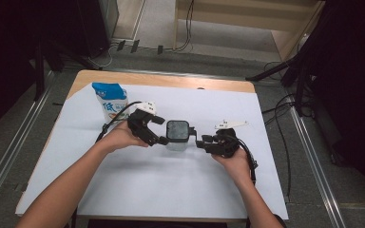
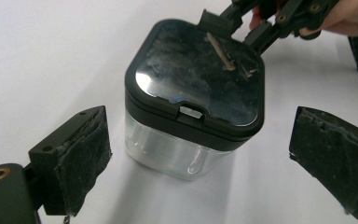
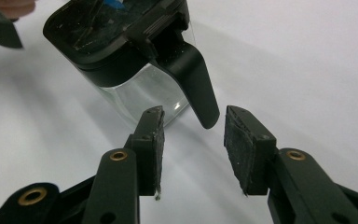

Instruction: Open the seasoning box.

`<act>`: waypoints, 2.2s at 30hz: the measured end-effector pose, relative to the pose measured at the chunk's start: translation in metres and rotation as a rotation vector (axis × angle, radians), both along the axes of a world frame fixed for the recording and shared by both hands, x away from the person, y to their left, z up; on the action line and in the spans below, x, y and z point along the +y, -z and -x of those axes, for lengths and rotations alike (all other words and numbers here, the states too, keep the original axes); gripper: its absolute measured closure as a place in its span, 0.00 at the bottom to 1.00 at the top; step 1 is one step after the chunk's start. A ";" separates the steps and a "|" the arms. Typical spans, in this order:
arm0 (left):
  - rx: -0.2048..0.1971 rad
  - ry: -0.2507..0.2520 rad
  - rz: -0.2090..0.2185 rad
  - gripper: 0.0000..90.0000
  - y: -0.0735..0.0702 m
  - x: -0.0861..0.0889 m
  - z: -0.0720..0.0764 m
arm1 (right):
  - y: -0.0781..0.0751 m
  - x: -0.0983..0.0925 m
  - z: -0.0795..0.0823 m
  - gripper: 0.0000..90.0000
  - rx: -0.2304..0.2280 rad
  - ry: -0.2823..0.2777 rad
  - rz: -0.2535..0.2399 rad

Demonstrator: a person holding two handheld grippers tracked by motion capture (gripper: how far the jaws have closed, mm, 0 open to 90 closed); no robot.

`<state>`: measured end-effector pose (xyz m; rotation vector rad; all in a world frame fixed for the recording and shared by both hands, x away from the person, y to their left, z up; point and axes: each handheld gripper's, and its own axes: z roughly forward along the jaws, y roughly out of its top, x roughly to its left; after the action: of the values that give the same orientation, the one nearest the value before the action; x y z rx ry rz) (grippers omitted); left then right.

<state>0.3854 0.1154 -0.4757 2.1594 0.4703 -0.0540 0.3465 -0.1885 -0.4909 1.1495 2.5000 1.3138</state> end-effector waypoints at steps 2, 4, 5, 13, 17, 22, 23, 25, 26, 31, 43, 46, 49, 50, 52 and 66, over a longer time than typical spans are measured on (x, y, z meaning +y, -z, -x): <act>0.006 0.010 -0.004 0.06 0.004 -0.004 -0.001 | 0.000 0.000 0.000 0.66 -0.001 0.005 -0.002; 0.001 0.014 -0.016 0.07 0.006 -0.007 -0.002 | 0.000 -0.001 -0.001 0.66 -0.002 0.011 -0.006; 0.001 0.017 -0.015 0.07 0.007 -0.008 -0.003 | 0.000 -0.001 -0.001 0.66 -0.002 0.014 -0.009; -0.004 0.029 -0.021 0.08 0.007 -0.015 -0.006 | -0.003 -0.006 -0.005 0.89 -0.008 0.043 -0.053; -0.010 0.035 -0.030 0.09 0.008 -0.018 -0.006 | -0.006 -0.004 -0.012 1.00 -0.013 0.061 -0.058; -0.016 0.024 -0.037 0.13 0.011 -0.018 -0.007 | -0.003 0.004 -0.016 1.00 -0.002 0.058 -0.064; -0.021 0.028 -0.038 0.14 0.011 -0.018 -0.008 | -0.003 0.005 -0.015 1.00 0.001 0.054 -0.062; -0.024 0.027 -0.038 0.14 0.011 -0.018 -0.007 | -0.003 0.006 -0.015 1.00 -0.004 0.060 -0.057; -0.026 0.029 -0.038 0.14 0.011 -0.018 -0.007 | -0.003 0.006 -0.016 1.00 -0.002 0.059 -0.062; -0.022 0.013 -0.046 0.14 0.010 -0.020 -0.006 | -0.002 0.006 -0.016 1.00 0.003 0.065 -0.064; -0.034 0.018 -0.029 0.16 0.003 -0.015 -0.005 | -0.003 0.007 -0.016 1.00 0.000 0.065 -0.055; -0.036 0.017 -0.030 0.17 0.002 -0.014 -0.004 | -0.003 0.007 -0.016 1.00 -0.002 0.065 -0.053; -0.034 0.015 -0.030 0.17 0.001 -0.013 -0.004 | -0.003 0.007 -0.016 1.00 -0.001 0.064 -0.054; -0.034 0.017 -0.032 0.18 0.000 -0.013 -0.004 | -0.003 0.007 -0.016 1.00 -0.002 0.063 -0.054; -0.040 0.015 -0.035 0.18 -0.001 -0.012 -0.004 | -0.003 0.007 -0.016 1.00 -0.002 0.062 -0.054; -0.062 0.019 -0.015 0.22 -0.014 -0.004 0.000 | -0.003 0.006 -0.016 1.00 -0.001 0.059 -0.059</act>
<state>0.3850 0.1114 -0.4619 2.1733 0.4156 0.0057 0.3623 -0.1822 -0.4876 1.2248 2.4220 1.3806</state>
